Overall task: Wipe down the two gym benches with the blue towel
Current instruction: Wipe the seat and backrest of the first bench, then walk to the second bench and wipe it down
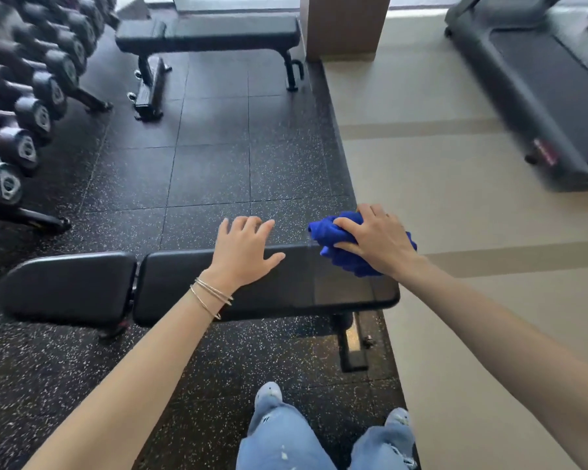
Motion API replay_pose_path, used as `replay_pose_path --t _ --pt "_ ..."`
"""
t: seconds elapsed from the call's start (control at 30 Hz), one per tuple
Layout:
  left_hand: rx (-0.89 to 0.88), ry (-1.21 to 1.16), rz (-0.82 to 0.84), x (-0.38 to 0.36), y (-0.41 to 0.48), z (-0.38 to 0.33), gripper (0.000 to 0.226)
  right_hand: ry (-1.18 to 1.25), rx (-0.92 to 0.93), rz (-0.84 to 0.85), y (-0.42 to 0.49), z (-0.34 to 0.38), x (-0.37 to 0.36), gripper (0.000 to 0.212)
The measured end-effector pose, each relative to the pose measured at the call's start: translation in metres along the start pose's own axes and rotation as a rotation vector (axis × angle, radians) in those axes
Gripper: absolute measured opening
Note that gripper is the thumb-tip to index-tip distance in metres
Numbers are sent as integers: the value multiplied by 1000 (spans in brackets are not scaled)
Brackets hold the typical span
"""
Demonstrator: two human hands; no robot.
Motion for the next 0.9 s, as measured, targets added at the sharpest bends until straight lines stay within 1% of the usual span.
replay_pose_path --t 0.2,0.47,0.57,0.7,0.9 --pt "49 19 -61 32 15 -90 71 83 13 -21 -44 -80 19 43" --pt "120 -44 -116 53 34 -217 68 67 75 2 -114 -196 33 43" --pt "125 -33 -105 56 41 -256 68 74 82 12 -131 -233 38 43" --pt "136 -2 -75 61 50 -284 69 93 76 6 -138 -268 40 42" --pt "158 51 -41 69 72 -302 70 117 63 17 -125 -311 40 43"
Point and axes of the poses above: each hand's wrist, its own y-axis towards the middle knuckle, its own x-axis out of the back of the hand, z = x × y, the point moved 2 cm from there along y, towards the middle knuckle, and after that the axes turned 11 degrees about z, right-handed, at the moved point
